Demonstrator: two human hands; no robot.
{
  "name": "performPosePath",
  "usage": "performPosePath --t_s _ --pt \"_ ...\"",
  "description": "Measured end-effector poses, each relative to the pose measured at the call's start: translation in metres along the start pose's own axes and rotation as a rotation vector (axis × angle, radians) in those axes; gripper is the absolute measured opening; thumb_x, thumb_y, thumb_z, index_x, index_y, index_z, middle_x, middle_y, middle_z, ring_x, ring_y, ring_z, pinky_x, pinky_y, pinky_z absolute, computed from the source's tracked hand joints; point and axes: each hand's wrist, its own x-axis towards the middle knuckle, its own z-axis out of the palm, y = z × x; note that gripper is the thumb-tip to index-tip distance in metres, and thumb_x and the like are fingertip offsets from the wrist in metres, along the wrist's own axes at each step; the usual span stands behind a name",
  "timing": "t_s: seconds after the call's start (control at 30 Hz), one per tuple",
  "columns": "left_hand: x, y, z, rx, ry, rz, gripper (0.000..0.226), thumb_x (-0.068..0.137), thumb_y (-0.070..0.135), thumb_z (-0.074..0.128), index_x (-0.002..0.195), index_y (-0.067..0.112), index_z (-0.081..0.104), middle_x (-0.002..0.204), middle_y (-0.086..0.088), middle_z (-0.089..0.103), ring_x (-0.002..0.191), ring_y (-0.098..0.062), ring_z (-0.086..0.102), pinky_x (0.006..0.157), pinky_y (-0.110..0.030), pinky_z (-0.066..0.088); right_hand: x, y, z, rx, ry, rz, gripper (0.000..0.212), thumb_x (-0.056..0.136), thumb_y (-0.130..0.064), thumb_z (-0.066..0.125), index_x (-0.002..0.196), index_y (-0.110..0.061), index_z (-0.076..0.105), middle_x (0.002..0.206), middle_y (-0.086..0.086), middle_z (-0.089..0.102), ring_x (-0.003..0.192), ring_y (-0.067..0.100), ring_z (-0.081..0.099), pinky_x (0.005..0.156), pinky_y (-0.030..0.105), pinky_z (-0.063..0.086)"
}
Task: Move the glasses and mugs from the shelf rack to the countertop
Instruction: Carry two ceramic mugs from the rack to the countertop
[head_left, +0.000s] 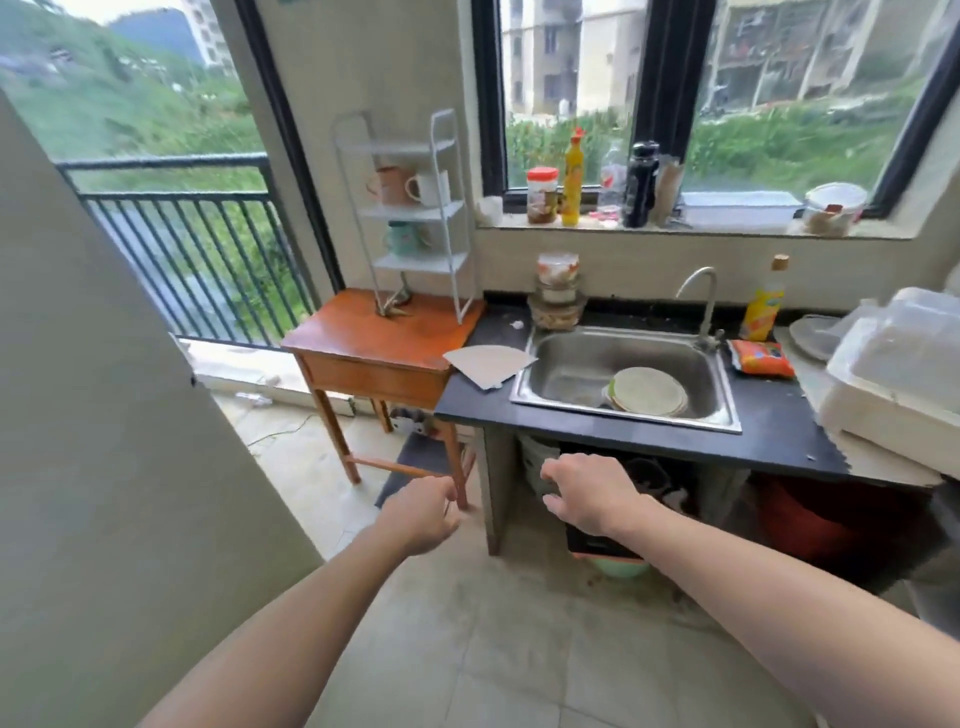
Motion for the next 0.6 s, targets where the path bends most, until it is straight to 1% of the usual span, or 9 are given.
performPosePath --t_s 0.03,0.1,0.17,0.27,0.33,0.43,0.47,0.53,0.6 --pt "0.007 -0.011 -0.007 0.003 0.012 -0.017 0.022 0.089 0.03 0.062 0.108 0.02 0.06 0.102 0.003 0.062 0.084 -0.011 0.054 0.067 -0.022 0.042 0.018 -0.006 -0.001 -0.004 0.001 -0.027 0.033 0.091 -0.041 0.051 0.115 -0.021 0.06 0.113 0.004 0.066 0.102 0.029 0.063 0.082 0.04 0.051" --pt "0.025 -0.03 -0.023 0.003 0.033 -0.054 0.027 0.089 0.03 0.061 0.112 0.017 0.06 0.11 -0.001 0.064 0.093 -0.015 0.059 0.074 -0.026 0.047 0.055 -0.015 -0.003 -0.001 0.006 -0.074 0.033 0.09 -0.04 0.052 0.115 -0.021 0.06 0.112 0.004 0.067 0.102 0.028 0.063 0.083 0.041 0.051" --pt "0.047 -0.048 -0.038 -0.001 0.058 -0.089 0.028 0.088 0.032 0.061 0.113 0.018 0.059 0.113 -0.002 0.064 0.1 -0.018 0.06 0.082 -0.03 0.051 0.095 -0.02 -0.006 0.013 0.017 -0.117 0.031 0.089 -0.038 0.052 0.113 -0.02 0.062 0.109 0.004 0.068 0.099 0.028 0.064 0.081 0.039 0.052" --pt "0.089 -0.07 -0.065 -0.015 0.11 -0.124 0.029 0.089 0.034 0.059 0.113 0.019 0.059 0.113 -0.002 0.063 0.095 -0.017 0.057 0.078 -0.029 0.049 0.159 -0.021 -0.013 0.031 0.034 -0.163 0.026 0.089 -0.036 0.054 0.108 -0.02 0.063 0.106 0.005 0.069 0.095 0.027 0.065 0.075 0.036 0.049" --pt "0.118 -0.081 -0.084 -0.032 0.144 -0.139 0.031 0.088 0.034 0.058 0.115 0.019 0.06 0.113 -0.003 0.064 0.098 -0.02 0.058 0.078 -0.031 0.048 0.202 -0.018 -0.02 0.033 0.056 -0.164 0.028 0.089 -0.036 0.054 0.11 -0.02 0.062 0.106 0.006 0.069 0.095 0.028 0.065 0.076 0.037 0.049" --pt "0.158 -0.097 -0.109 -0.052 0.165 -0.156 0.034 0.088 0.034 0.056 0.118 0.019 0.059 0.115 -0.003 0.063 0.103 -0.021 0.058 0.075 -0.03 0.044 0.263 -0.014 -0.031 0.051 0.077 -0.173 0.033 0.088 -0.037 0.055 0.113 -0.018 0.063 0.111 0.007 0.068 0.101 0.03 0.064 0.082 0.038 0.051" --pt "0.171 -0.102 -0.116 -0.058 0.173 -0.16 0.034 0.088 0.035 0.056 0.119 0.019 0.058 0.115 -0.002 0.063 0.103 -0.021 0.058 0.075 -0.03 0.043 0.284 -0.013 -0.034 0.052 0.085 -0.186 0.032 0.088 -0.037 0.054 0.112 -0.018 0.063 0.109 0.007 0.068 0.099 0.03 0.065 0.08 0.037 0.051" --pt "0.194 -0.113 -0.131 -0.083 0.199 -0.175 0.034 0.087 0.034 0.055 0.118 0.02 0.058 0.113 -0.002 0.064 0.101 -0.021 0.058 0.077 -0.032 0.046 0.323 -0.012 -0.042 0.064 0.096 -0.206 0.028 0.088 -0.036 0.053 0.108 -0.019 0.061 0.102 0.005 0.069 0.093 0.028 0.065 0.075 0.035 0.052" --pt "0.214 -0.128 -0.143 -0.114 0.209 -0.201 0.033 0.086 0.035 0.055 0.116 0.02 0.058 0.111 -0.001 0.064 0.098 -0.021 0.059 0.079 -0.034 0.05 0.359 -0.015 -0.048 0.086 0.084 -0.207 0.029 0.088 -0.037 0.054 0.111 -0.02 0.06 0.102 0.004 0.068 0.092 0.028 0.065 0.071 0.034 0.049"
